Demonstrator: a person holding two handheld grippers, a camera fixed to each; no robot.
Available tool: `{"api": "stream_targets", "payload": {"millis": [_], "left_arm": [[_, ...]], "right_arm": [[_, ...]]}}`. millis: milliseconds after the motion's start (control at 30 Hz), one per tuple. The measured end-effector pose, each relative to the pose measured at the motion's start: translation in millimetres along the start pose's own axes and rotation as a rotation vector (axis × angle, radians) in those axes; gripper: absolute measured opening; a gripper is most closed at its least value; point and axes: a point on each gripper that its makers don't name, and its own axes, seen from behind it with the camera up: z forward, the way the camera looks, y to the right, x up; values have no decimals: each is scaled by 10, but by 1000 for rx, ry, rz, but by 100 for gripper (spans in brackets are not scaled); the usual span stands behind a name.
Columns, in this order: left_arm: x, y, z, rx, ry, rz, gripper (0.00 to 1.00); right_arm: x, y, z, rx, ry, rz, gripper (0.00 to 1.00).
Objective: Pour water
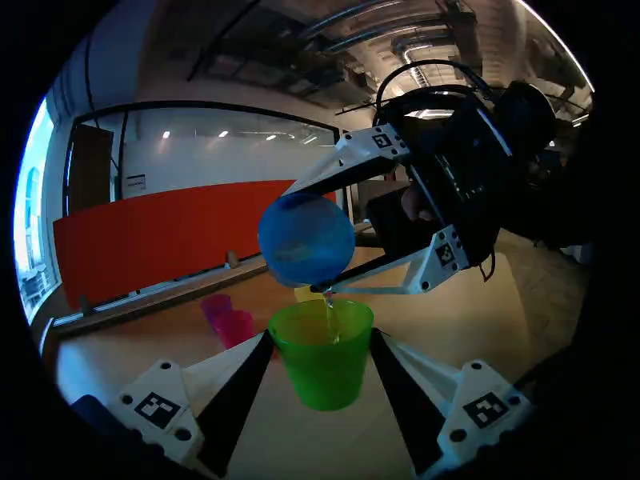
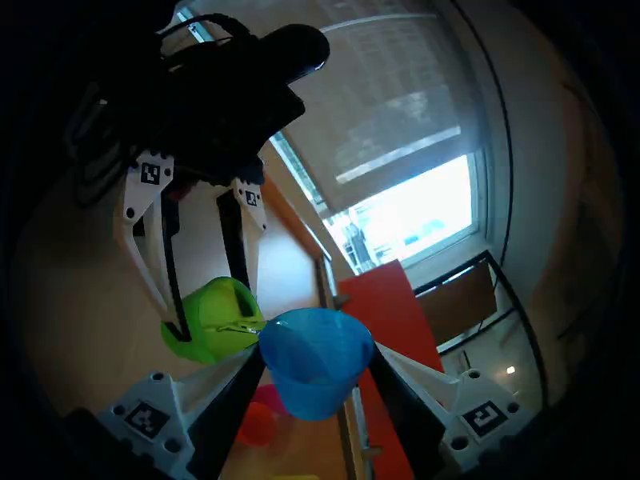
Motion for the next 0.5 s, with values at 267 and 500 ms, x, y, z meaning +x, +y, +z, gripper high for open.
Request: {"api": "stream_targets", "payload": {"millis": [267,500], "left_arm": [[-3,-3,1,0,-1,1,87],[-6,-2,0,0,0,1,87]], "right_arm": [[11,20,0,-2,1,-15,92],[18,28,-12,-3,-1,-29,92]]}}
